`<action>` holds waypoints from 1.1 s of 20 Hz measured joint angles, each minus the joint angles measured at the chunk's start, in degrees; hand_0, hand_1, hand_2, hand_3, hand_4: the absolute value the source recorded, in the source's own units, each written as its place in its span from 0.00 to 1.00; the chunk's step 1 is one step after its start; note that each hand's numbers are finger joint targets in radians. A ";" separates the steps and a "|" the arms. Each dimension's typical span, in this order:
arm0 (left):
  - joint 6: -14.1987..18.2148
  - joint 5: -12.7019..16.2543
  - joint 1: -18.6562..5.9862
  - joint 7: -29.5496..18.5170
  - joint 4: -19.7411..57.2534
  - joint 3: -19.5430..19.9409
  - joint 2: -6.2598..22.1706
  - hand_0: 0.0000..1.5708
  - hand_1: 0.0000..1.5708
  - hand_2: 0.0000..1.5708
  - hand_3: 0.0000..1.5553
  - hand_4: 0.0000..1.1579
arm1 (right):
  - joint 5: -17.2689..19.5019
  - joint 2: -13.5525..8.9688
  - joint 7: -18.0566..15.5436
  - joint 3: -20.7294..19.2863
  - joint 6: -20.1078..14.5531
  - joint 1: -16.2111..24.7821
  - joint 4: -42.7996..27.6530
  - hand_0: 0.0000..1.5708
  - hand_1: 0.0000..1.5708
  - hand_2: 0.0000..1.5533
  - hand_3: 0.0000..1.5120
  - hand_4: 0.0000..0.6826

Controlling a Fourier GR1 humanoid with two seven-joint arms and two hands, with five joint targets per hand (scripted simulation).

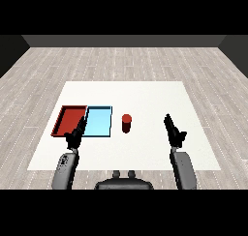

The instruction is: Pick the red can and put it in the red box

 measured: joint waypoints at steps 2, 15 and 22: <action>-0.29 -0.32 -0.13 -0.17 0.01 0.32 -0.34 0.00 0.00 0.00 0.00 0.00 | 0.28 0.38 -0.08 -0.28 0.28 0.11 -0.05 0.00 0.00 0.00 0.00 0.00; -2.27 2.16 -0.27 -21.11 -3.69 2.21 -3.70 0.00 0.00 0.00 0.00 0.00 | -2.34 2.41 -14.84 -0.14 5.57 1.74 -3.01 0.00 0.00 0.00 0.00 0.00; -3.36 2.87 -1.97 -25.95 -0.22 3.19 -3.96 0.00 0.00 0.00 0.00 0.00 | -2.77 1.79 -18.21 -1.48 7.85 1.79 -1.38 0.00 0.00 0.00 0.00 0.00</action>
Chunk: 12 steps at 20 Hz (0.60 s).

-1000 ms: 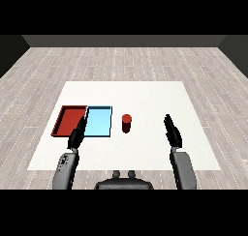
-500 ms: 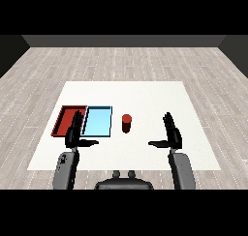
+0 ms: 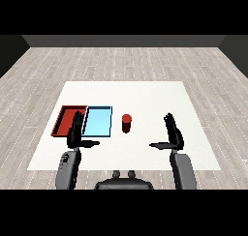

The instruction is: Pick the red can and put it in the red box

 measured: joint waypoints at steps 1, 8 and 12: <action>-0.22 -0.06 0.45 -0.81 0.17 0.04 0.04 0.00 0.00 0.00 0.00 0.00 | 0.23 0.43 -0.01 0.34 -0.20 0.32 -0.33 0.00 0.00 0.00 0.00 0.00; -1.07 1.13 2.11 0.72 -3.14 0.09 0.25 0.00 0.00 0.00 0.00 0.00 | 0.22 1.33 -0.43 -0.13 -0.33 -1.83 2.94 0.00 0.00 0.00 0.00 0.00; -1.24 1.21 1.59 -1.85 -0.51 0.71 -0.04 0.00 0.00 0.00 0.00 0.00 | 0.95 2.38 0.61 0.65 -1.38 -3.36 4.23 0.00 0.00 0.00 0.00 0.00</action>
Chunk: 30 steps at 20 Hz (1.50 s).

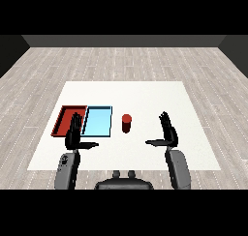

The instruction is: Pick the red can and put it in the red box

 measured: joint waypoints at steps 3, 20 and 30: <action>-0.20 0.72 -0.54 0.40 0.24 0.78 0.39 0.00 0.00 0.00 0.00 0.00 | 0.38 0.11 -0.22 -0.25 -0.30 -2.80 3.16 0.00 0.00 0.00 0.00 0.00; 0.44 0.85 0.20 1.07 -1.78 0.59 0.10 0.00 0.00 0.00 0.00 0.00 | -6.69 2.32 -1.42 4.07 -5.28 -13.60 18.95 0.00 0.00 0.00 0.00 0.00; 0.62 1.15 -0.39 0.99 -1.06 0.68 0.06 0.00 0.00 0.00 0.00 0.00 | -12.81 2.44 -6.53 9.23 -9.01 -18.24 28.57 0.00 0.00 0.00 0.00 0.00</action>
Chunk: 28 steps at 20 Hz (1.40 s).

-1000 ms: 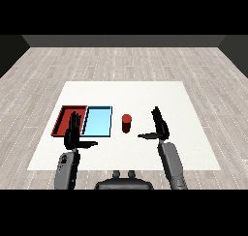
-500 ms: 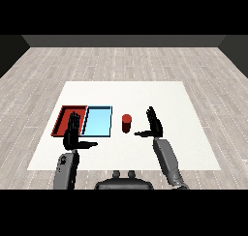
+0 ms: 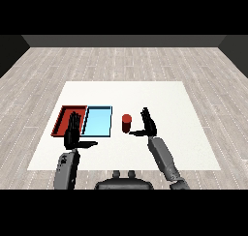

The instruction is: Pick the red can and put it in the red box

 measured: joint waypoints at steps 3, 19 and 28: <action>-0.24 0.39 0.36 0.34 -0.85 0.02 0.09 0.00 0.00 0.00 0.00 0.00 | -3.08 0.01 -2.26 3.06 -1.49 -0.39 2.45 0.00 0.00 0.00 0.00 0.00; -0.67 1.16 -0.19 -0.35 -0.51 -0.19 -0.13 0.00 0.00 0.00 0.00 0.00 | -13.81 0.02 -6.44 10.42 -4.86 -8.16 12.26 0.00 0.00 0.00 0.00 0.00; -1.80 1.82 0.96 -0.40 -1.00 0.33 0.55 0.00 0.00 0.00 0.00 0.00 | -18.29 0.01 -7.85 13.73 -6.71 -11.20 17.48 0.00 0.00 0.00 0.00 0.00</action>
